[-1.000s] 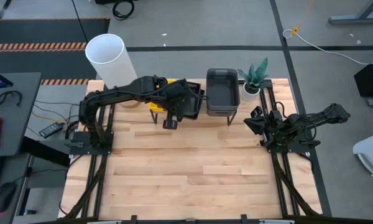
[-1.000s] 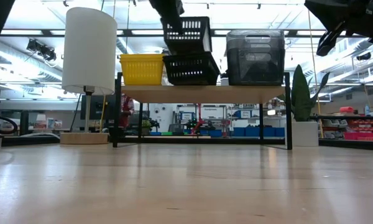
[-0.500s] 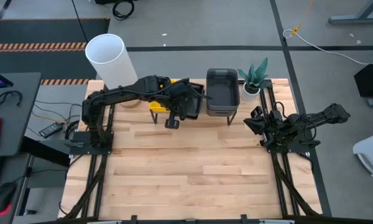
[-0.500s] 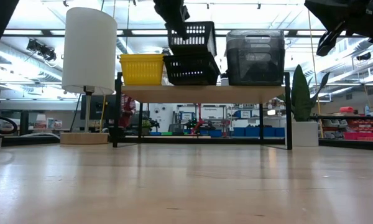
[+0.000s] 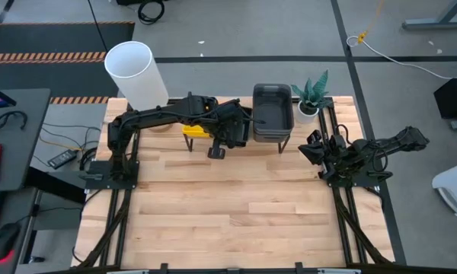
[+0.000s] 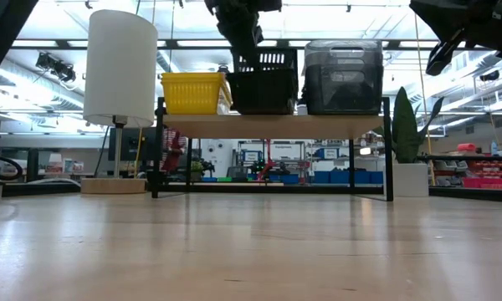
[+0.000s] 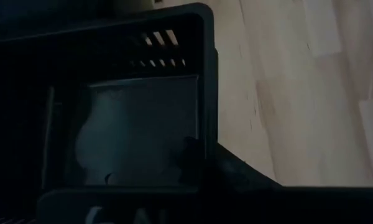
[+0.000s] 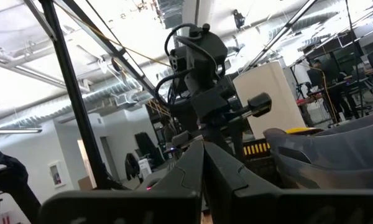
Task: Stack baskets on shelf by color
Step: Stack the black bin on top of the black bin on the shelf
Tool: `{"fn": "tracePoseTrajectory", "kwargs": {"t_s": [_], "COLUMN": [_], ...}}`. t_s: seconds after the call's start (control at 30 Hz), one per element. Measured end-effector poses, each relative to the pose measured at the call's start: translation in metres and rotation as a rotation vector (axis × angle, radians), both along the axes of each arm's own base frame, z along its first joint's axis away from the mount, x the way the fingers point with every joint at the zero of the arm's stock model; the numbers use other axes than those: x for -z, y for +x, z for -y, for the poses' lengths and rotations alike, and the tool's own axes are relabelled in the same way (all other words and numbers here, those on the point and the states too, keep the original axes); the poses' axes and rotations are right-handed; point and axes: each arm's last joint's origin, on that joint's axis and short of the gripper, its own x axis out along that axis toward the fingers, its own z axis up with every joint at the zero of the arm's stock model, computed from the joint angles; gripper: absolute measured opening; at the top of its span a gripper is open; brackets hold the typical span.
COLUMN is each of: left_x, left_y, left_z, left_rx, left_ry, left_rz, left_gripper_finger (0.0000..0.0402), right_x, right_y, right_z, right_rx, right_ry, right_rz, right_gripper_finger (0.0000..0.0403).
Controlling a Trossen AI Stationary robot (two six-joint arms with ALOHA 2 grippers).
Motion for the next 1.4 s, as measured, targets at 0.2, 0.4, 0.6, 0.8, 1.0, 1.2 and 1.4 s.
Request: {"fn": "tracePoseTrajectory", "kwargs": {"t_s": [0.2, 0.4, 0.6, 0.8, 1.0, 1.2, 1.4], "left_x": [0.000, -0.001, -0.002, -0.003, -0.005, -0.013, -0.015], "left_y": [-0.002, -0.005, -0.009, -0.008, -0.003, -0.001, 0.005], "left_z": [-0.009, -0.028, -0.037, -0.038, -0.032, -0.014, 0.008], "left_rx": [-0.046, -0.150, -0.158, -0.288, -0.405, -0.292, -0.175], "left_ry": [0.014, -0.010, -0.061, -0.139, -0.203, -0.082, 0.105], "left_rz": [-0.008, 0.015, 0.017, 0.045, 0.095, 0.130, 0.134], "left_gripper_finger": [0.0088, 0.0155, 0.0176, 0.0165, 0.0156, 0.0164, 0.0211], "right_x": [0.000, 0.000, 0.000, 0.000, 0.000, 0.000, 0.000], "right_y": [0.000, 0.000, 0.000, 0.000, 0.000, 0.000, 0.000], "right_z": [0.000, 0.000, 0.000, 0.000, 0.000, 0.000, 0.000], "right_rx": [0.000, -0.001, 0.000, -0.001, -0.001, -0.001, -0.001], "right_ry": [0.000, 0.000, 0.000, 0.000, 0.000, 0.000, 0.000], "right_rz": [0.000, -0.001, 0.000, 0.000, 0.000, 0.000, 0.000], "right_gripper_finger": [0.0016, 0.0016, 0.0016, 0.0016, 0.0016, 0.0016, 0.0016]}}
